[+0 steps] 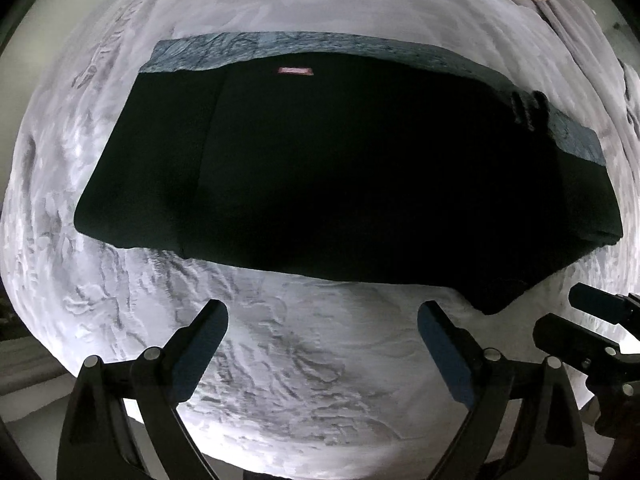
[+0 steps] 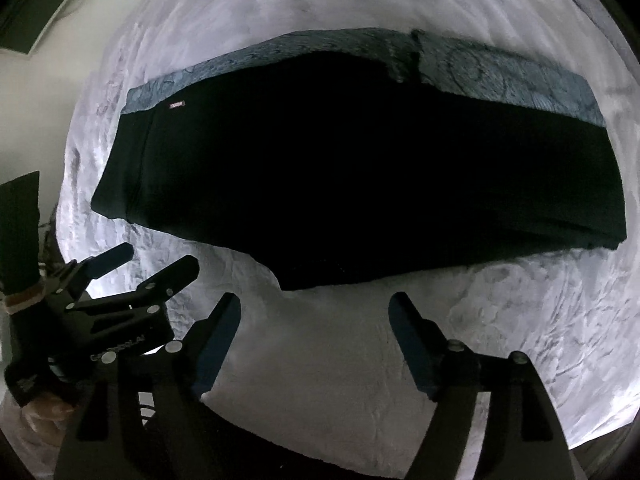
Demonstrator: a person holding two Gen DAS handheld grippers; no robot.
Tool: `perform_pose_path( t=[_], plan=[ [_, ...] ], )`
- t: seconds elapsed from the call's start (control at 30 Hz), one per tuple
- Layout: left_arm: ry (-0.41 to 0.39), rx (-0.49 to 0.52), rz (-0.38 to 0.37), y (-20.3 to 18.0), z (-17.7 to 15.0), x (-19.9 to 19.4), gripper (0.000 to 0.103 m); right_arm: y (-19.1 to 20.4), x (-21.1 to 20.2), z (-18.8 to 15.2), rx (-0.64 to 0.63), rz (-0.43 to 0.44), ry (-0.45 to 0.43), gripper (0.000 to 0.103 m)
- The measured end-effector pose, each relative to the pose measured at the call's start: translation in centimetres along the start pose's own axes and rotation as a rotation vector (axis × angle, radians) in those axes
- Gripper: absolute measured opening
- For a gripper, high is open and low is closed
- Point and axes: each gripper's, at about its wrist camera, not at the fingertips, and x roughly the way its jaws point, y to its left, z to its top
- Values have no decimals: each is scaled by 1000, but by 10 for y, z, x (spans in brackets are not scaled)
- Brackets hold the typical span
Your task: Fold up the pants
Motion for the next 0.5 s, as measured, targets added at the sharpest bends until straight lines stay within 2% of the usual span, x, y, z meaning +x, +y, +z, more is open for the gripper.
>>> perform_pose_path(
  t=[0.13,0.43,0.5],
  plan=[
    [1,-27,-6,14,-1,-2,96,8,2,4,-13,-19,-10,89],
    [7,-82,-32,61,1,7,96,21,8,8,-39,-48,-5,91],
    [11,-96,-36,68,18,17,96,23,10,7,-47,-48,5,91]
  ],
)
